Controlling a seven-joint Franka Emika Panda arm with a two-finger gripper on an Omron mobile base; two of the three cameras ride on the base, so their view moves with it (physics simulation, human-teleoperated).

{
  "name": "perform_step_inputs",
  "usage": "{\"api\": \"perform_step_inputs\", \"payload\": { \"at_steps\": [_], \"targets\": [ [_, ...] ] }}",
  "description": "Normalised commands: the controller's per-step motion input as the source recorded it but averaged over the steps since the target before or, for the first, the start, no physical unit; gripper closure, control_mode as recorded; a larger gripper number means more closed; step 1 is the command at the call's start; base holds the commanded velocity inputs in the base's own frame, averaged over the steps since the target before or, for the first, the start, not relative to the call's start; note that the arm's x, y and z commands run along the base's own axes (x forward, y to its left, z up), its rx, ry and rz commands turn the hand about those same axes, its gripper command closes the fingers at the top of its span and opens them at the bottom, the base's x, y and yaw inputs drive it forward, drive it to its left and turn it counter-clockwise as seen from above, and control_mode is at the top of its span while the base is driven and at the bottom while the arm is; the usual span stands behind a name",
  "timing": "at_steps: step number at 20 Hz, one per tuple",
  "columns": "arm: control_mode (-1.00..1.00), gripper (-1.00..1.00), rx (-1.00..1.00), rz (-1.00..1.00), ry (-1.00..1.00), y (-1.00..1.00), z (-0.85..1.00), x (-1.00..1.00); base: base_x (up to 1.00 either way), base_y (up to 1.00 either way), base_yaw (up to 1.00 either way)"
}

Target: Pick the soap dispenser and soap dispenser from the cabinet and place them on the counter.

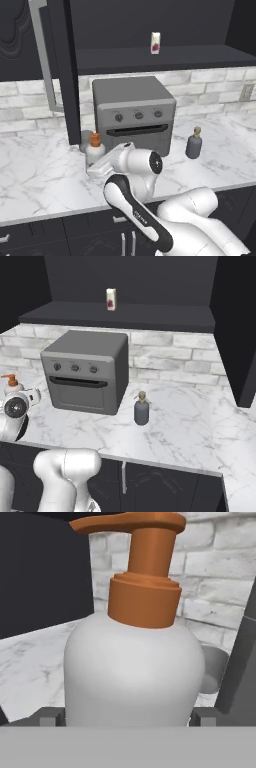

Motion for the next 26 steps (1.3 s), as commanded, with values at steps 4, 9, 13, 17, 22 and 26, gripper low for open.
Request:
{"api": "perform_step_inputs", "payload": {
  "at_steps": [4,9,13,17,22,26],
  "targets": [
    [-1.00,1.00,0.00,0.02,-0.04,0.49,-0.34,0.43,0.00,0.00,0.00],
    [-1.00,1.00,0.00,0.03,-0.02,0.45,-0.36,0.43,0.00,0.00,0.00],
    [-1.00,1.00,0.00,0.03,0.00,0.39,-0.33,0.42,0.00,0.00,0.00],
    [-1.00,1.00,0.00,0.04,-0.01,0.33,-0.29,0.38,0.00,0.00,0.00],
    [-1.00,1.00,0.00,0.04,-0.02,0.31,-0.31,0.31,0.00,0.00,0.00],
    [-1.00,1.00,0.00,0.04,-0.03,0.31,-0.32,0.31,0.00,0.00,0.00]
  ]
}}
